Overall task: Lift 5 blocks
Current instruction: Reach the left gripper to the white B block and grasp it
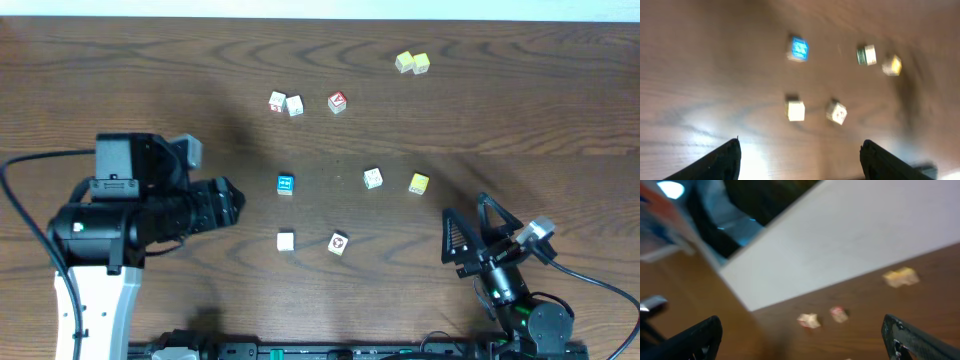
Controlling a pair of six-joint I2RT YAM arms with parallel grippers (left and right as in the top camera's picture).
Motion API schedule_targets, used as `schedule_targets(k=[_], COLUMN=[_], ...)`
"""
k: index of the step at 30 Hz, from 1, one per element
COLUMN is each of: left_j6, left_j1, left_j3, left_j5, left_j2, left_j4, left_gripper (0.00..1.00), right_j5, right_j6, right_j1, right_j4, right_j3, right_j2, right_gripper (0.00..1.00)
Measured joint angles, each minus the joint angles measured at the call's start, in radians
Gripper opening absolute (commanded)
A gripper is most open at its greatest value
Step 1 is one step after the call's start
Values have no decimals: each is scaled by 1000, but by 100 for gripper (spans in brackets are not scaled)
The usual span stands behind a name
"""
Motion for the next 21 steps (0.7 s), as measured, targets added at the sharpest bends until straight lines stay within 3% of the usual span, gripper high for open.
schedule_targets(k=[4, 9, 15, 21], left_j6=[14, 2, -37, -121], left_j1=[-76, -176, -265, -373], left_j3=[-11, -122, -252, -280], left_j5=[38, 54, 8, -195], left_j2=[0, -1, 22, 87], left_j4=[-49, -29, 72, 178], left_gripper=[77, 77, 77, 77], right_j5=[-32, -39, -24, -19], right_j6=[46, -34, -267, -472], right_j1=[0, 0, 0, 0], right_j4=[-65, -391, -863, -1259], right_j3=[43, 264, 725, 1161], right_j2=[2, 101, 455, 854], right_gripper=[99, 99, 99, 99])
